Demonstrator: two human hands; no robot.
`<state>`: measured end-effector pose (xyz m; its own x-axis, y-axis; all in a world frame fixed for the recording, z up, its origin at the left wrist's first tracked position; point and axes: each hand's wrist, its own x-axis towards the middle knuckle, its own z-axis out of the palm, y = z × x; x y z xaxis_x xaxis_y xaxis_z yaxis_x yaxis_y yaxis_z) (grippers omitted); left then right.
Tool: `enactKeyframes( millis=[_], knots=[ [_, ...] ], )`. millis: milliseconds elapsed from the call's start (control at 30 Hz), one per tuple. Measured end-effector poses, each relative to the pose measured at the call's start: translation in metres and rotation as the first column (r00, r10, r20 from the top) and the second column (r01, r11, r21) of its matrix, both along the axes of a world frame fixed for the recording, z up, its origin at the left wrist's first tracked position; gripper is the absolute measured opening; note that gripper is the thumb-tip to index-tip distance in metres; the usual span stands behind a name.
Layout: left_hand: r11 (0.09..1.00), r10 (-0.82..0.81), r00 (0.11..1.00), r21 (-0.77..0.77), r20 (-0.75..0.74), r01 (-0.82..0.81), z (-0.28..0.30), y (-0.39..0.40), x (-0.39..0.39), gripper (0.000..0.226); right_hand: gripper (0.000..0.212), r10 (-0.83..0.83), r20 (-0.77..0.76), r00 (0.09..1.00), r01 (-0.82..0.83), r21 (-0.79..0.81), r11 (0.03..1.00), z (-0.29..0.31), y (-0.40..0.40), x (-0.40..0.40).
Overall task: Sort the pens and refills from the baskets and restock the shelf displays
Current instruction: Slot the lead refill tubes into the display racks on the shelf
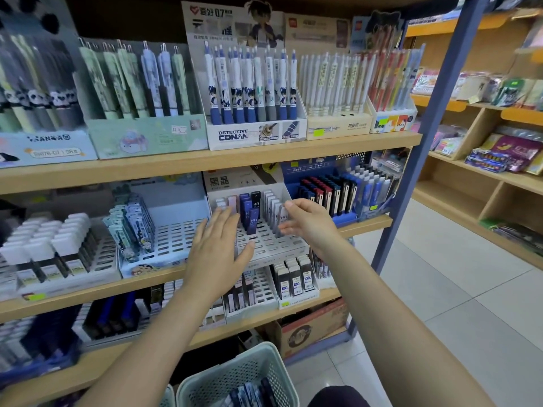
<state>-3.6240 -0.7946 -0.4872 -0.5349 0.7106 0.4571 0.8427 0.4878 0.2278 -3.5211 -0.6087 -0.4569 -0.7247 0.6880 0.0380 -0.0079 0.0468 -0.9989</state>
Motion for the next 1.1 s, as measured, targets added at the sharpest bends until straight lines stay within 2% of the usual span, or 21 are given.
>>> enactKeyframes(
  millis=[133, 333, 400, 500, 633, 700, 800, 967, 1033, 1100],
  knots=[
    [1.000, -0.004, 1.000, 0.012, 0.001, 0.004, 0.000, 0.000, 0.000, 0.067, 0.011, -0.100, 0.038, 0.994, 0.099, 0.022, 0.995, -0.002, -0.001, -0.009],
    [1.000, -0.015, 0.999, 0.019, 0.030, 0.015, 0.001, -0.002, -0.001, 0.067, 0.007, -0.225, -0.011, 0.974, 0.225, 0.085, 0.971, -0.002, -0.002, -0.020],
    [0.999, -0.034, 0.999, 0.014, 0.037, 0.033, 0.001, -0.003, -0.002, 0.068, 0.013, -0.286, -0.017, 0.958, 0.283, 0.195, 0.939, 0.001, -0.005, -0.019],
    [0.996, -0.087, 0.993, 0.038, 0.079, 0.084, 0.000, -0.008, -0.006, 0.068, 0.018, -0.361, -0.079, 0.929, 0.361, 0.402, 0.841, 0.002, -0.016, -0.012],
    [0.996, -0.077, 0.991, 0.060, 0.105, 0.071, -0.009, -0.015, -0.016, 0.066, 0.003, -0.202, -0.061, 0.977, 0.204, 0.524, 0.827, -0.003, -0.037, -0.017],
    [0.996, -0.076, 0.989, 0.058, 0.125, 0.070, -0.012, -0.015, -0.019, 0.065, 0.015, -0.152, 0.012, 0.988, 0.118, 0.568, 0.814, -0.008, -0.042, -0.026],
    [0.995, -0.088, 0.986, 0.058, 0.141, 0.081, -0.009, -0.016, -0.020, 0.061, 0.025, -0.141, 0.113, 0.983, 0.060, 0.531, 0.845, -0.011, -0.043, -0.038],
    [0.991, -0.124, 0.973, 0.081, 0.194, 0.110, -0.004, -0.019, -0.023, 0.057, 0.012, -0.096, 0.084, 0.992, 0.069, 0.281, 0.957, -0.014, -0.049, -0.056],
    [0.986, -0.150, 0.964, 0.098, 0.218, 0.131, -0.005, -0.020, -0.025, 0.062, 0.012, -0.103, 0.082, 0.991, 0.085, 0.195, 0.977, -0.014, -0.051, -0.062],
    [0.987, -0.155, 0.959, 0.079, 0.237, 0.140, -0.006, -0.020, -0.027, 0.076, 0.014, -0.140, 0.093, 0.986, 0.122, 0.170, 0.978, -0.015, -0.052, -0.066]
  ],
)
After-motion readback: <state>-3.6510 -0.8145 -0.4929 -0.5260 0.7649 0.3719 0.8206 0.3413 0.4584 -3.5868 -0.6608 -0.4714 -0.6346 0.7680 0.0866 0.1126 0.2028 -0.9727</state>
